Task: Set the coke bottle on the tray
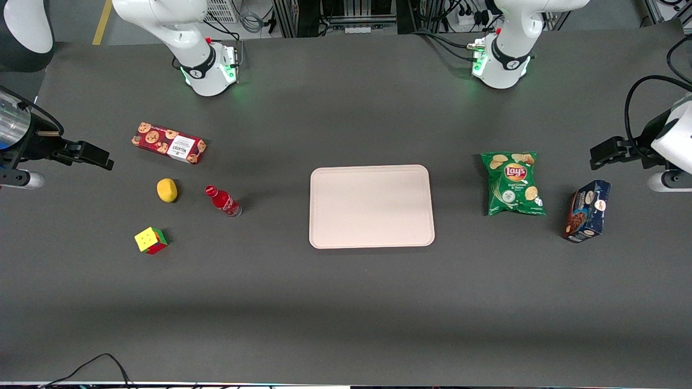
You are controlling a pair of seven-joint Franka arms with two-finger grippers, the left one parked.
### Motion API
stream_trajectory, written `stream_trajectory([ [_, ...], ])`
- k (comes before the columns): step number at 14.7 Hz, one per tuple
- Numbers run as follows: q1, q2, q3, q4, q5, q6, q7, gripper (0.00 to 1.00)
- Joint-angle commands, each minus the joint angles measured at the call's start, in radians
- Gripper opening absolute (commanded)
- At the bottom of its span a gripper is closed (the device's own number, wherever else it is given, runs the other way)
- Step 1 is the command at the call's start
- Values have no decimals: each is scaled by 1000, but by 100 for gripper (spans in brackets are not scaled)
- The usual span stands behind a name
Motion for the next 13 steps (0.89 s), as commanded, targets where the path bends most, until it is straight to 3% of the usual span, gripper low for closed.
stream_trajectory([
  [1,-8,10,2,20,-7,-9,15,100],
  [13,-8,26,-3,28,-2,-9,27,100],
])
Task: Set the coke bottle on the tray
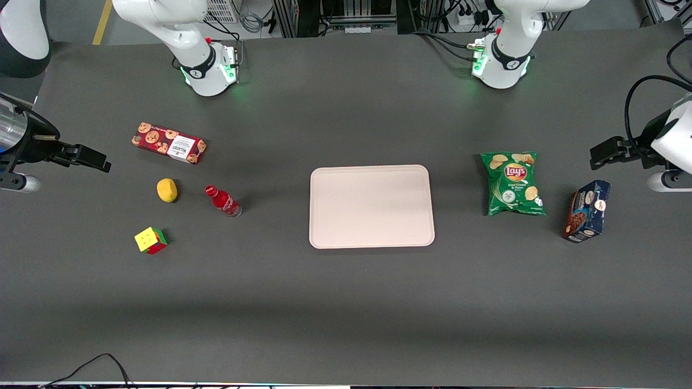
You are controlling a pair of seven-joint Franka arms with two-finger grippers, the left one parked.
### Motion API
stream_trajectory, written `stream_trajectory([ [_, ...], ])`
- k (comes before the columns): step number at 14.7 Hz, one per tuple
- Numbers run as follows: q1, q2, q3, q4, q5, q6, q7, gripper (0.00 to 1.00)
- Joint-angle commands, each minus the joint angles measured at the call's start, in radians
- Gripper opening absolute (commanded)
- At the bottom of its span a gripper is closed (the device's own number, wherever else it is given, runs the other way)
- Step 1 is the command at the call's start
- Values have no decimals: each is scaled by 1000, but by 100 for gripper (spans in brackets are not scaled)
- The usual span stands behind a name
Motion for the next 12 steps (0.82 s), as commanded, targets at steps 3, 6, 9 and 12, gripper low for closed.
stream_trajectory([
  [3,14,8,6,28,2,-9,22,100],
  [6,49,4,8,26,4,-9,16,100],
  [9,116,1,6,28,5,-58,11,100],
  [12,230,-7,3,28,5,-87,17,100],
])
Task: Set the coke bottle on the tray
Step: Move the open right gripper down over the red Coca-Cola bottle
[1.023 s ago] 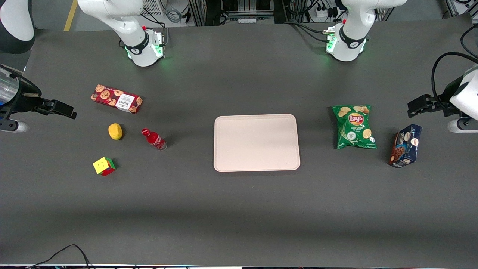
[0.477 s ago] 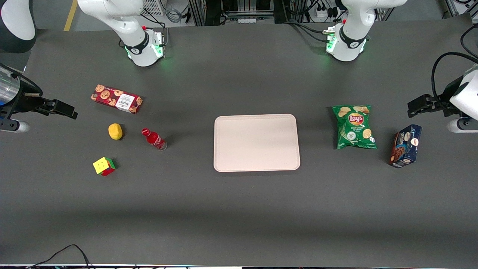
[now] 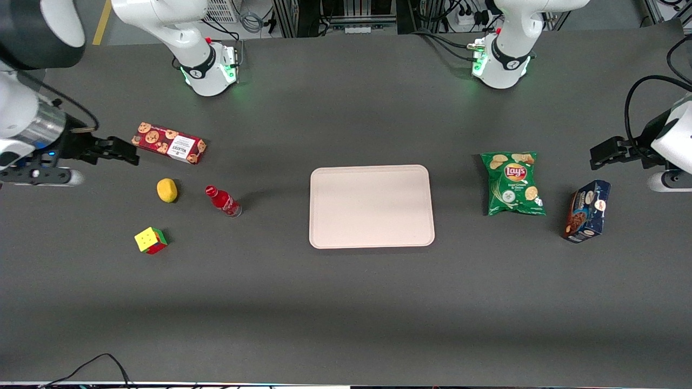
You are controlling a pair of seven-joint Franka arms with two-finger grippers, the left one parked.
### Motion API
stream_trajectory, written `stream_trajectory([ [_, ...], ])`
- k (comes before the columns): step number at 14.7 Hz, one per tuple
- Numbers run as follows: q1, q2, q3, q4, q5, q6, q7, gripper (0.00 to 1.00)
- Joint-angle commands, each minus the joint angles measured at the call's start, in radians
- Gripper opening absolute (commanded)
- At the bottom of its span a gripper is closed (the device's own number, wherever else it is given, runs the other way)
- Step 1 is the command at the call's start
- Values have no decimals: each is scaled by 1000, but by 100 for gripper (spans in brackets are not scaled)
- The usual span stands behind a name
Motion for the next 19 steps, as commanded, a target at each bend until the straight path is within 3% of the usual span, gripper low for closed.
stream_trajectory([
  [1,139,-4,-20,17,5,-56,25,100],
  [5,187,18,-31,-23,11,-37,22,100],
  [9,186,-29,-31,-331,11,308,-25,100],
  [14,183,-27,-31,-546,11,637,-29,100],
  [19,181,5,-28,-620,11,797,-29,100],
])
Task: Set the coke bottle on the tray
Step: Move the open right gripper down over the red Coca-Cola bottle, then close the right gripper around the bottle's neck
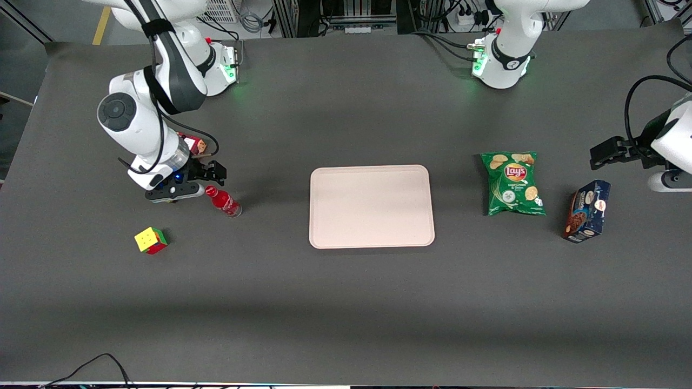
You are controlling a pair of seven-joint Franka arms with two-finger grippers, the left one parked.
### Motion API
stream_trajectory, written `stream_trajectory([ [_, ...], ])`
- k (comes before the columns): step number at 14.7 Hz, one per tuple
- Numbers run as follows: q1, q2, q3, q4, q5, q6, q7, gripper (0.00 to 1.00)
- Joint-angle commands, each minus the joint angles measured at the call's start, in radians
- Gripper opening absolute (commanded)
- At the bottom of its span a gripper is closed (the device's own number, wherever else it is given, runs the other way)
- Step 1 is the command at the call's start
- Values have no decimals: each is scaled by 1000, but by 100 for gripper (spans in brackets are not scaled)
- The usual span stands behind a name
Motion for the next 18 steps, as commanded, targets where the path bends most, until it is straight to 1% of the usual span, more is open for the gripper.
stream_trajectory([
  [1,5,-9,-5,-55,11,84,-29,100],
  [10,10,80,2,-89,9,245,-31,100],
  [15,10,88,2,-89,9,260,-31,100],
  [16,8,88,2,-89,9,260,-31,96],
  [17,8,88,2,-89,9,260,-32,81],
  [18,8,87,2,-89,9,260,-49,57],
])
